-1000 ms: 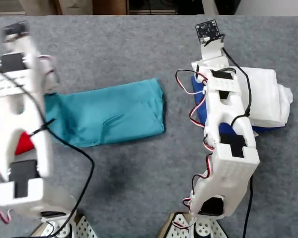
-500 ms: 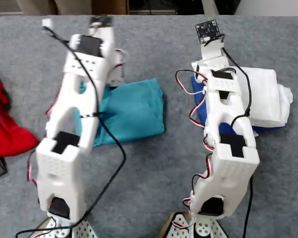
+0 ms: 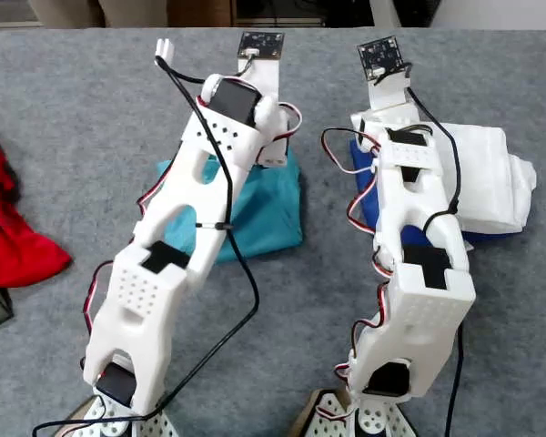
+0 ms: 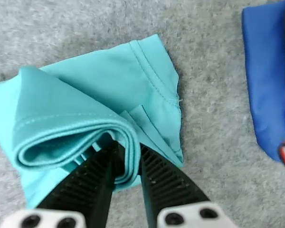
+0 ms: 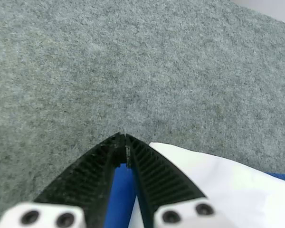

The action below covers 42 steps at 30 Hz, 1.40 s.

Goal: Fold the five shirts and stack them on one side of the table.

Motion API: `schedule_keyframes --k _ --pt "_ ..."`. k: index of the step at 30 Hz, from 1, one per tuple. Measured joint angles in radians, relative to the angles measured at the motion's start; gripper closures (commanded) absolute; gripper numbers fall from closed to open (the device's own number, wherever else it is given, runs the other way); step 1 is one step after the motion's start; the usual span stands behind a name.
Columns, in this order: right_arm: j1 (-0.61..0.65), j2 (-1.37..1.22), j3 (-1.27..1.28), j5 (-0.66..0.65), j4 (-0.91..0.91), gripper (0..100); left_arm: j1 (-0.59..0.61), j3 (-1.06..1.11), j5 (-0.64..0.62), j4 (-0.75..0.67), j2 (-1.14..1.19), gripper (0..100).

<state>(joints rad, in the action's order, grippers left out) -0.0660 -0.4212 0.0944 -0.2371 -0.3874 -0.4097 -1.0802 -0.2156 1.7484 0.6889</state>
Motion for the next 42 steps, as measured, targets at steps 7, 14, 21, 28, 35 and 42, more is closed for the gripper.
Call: schedule_keyframes --k 7,14,21,28,35,42 --pt "0.0 0.0 0.0 0.0 0.0 99.4 -0.032 -0.117 -0.02 0.0 0.109 98" --pt "0.0 0.0 0.0 0.0 0.0 99.4 -0.063 -0.13 -0.117 0.0 0.175 79" --pt "0.0 0.0 0.0 0.0 0.0 99.4 0.029 -0.222 -0.216 0.0 0.178 79" --pt "0.017 0.0 -0.028 -0.043 -0.061 99.4 0.269 -0.288 -0.216 0.0 0.12 96" --pt "0.164 0.0 -0.264 -0.153 -0.496 99.4 0.502 -0.075 -0.176 0.0 0.106 98" --pt "0.35 0.0 -0.555 -0.258 -0.895 99.4 0.687 0.04 -0.029 0.0 0.063 98"
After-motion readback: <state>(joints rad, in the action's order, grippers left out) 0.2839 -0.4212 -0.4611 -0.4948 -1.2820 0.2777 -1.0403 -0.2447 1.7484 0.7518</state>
